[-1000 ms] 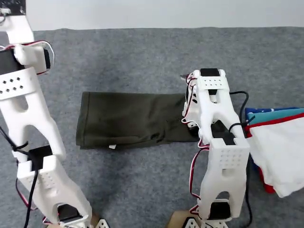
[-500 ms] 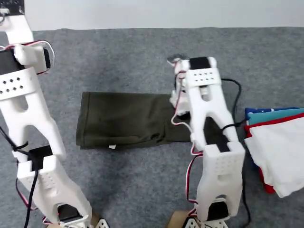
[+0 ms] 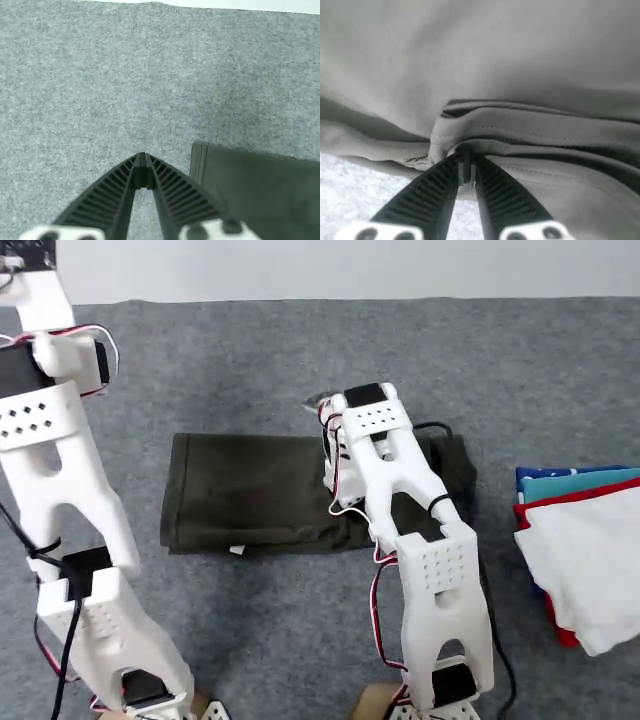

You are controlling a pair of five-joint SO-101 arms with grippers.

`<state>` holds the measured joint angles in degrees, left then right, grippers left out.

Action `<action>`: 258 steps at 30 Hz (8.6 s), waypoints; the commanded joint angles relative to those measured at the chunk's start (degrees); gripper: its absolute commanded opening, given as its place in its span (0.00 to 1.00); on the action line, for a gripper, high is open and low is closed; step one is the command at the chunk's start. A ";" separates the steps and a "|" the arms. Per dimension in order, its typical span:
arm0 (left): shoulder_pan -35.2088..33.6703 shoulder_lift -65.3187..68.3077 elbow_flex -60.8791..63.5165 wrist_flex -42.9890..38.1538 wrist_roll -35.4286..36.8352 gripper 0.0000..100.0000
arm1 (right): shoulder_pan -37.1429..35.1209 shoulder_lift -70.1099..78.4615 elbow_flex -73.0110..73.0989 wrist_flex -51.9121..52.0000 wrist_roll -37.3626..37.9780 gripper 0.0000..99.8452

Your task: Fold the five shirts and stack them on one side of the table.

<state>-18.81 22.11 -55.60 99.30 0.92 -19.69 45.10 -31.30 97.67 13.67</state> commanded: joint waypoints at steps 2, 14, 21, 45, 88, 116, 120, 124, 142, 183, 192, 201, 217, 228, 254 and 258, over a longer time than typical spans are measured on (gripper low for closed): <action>-0.09 -3.60 -0.57 1.05 0.53 0.00 | -0.48 -1.98 -2.37 1.27 0.00 0.01; -11.60 -12.04 -0.31 -0.18 7.03 0.00 | -6.90 -16.31 -6.77 1.01 -1.41 0.01; -27.43 -13.01 -0.22 1.14 6.59 0.00 | -10.51 -16.75 -13.01 -0.66 -17.58 0.02; -48.97 -13.01 12.26 1.14 -2.99 0.00 | -29.05 -1.89 -25.23 -21.93 -37.80 0.34; -51.60 -13.01 13.93 1.14 -2.64 0.00 | -32.92 25.71 -47.65 -27.30 -33.67 0.01; -42.20 -19.52 14.37 1.05 -0.18 0.00 | -13.49 13.58 -64.70 4.97 -22.15 0.01; -40.35 -19.52 14.37 1.05 0.53 0.00 | -10.24 10.95 -64.62 5.23 -18.99 0.01; -38.15 -19.52 14.29 1.05 0.53 0.00 | -7.96 9.27 -64.18 5.32 -16.53 0.01; -29.80 -19.52 13.85 1.05 0.62 0.00 | 3.74 -16.75 -14.59 4.79 -16.26 0.01; -22.24 -22.86 14.20 1.05 0.44 0.00 | 21.32 -2.77 -14.86 -3.91 5.54 0.13; -22.24 -23.56 14.29 1.14 0.26 0.00 | 20.09 -12.97 -23.74 4.88 5.89 0.25; -22.42 -23.56 14.29 1.23 0.26 0.00 | 16.13 -23.60 -15.56 5.05 -0.18 0.25; -22.33 -26.46 14.37 1.23 0.18 0.00 | 6.20 -9.27 -5.36 4.79 -3.96 0.01; -22.68 -26.46 14.29 1.23 -3.34 0.00 | 25.54 -11.03 3.25 5.23 0.00 0.01; -22.68 -26.55 14.29 1.23 -3.08 0.00 | 5.41 -26.51 27.08 -20.35 5.27 0.01; -22.42 -26.55 14.29 1.23 -3.08 0.00 | 8.75 -19.47 26.99 -19.03 5.27 0.01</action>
<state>-41.23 -1.98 -41.10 99.30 -1.80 -13.36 23.74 -3.78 77.80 18.59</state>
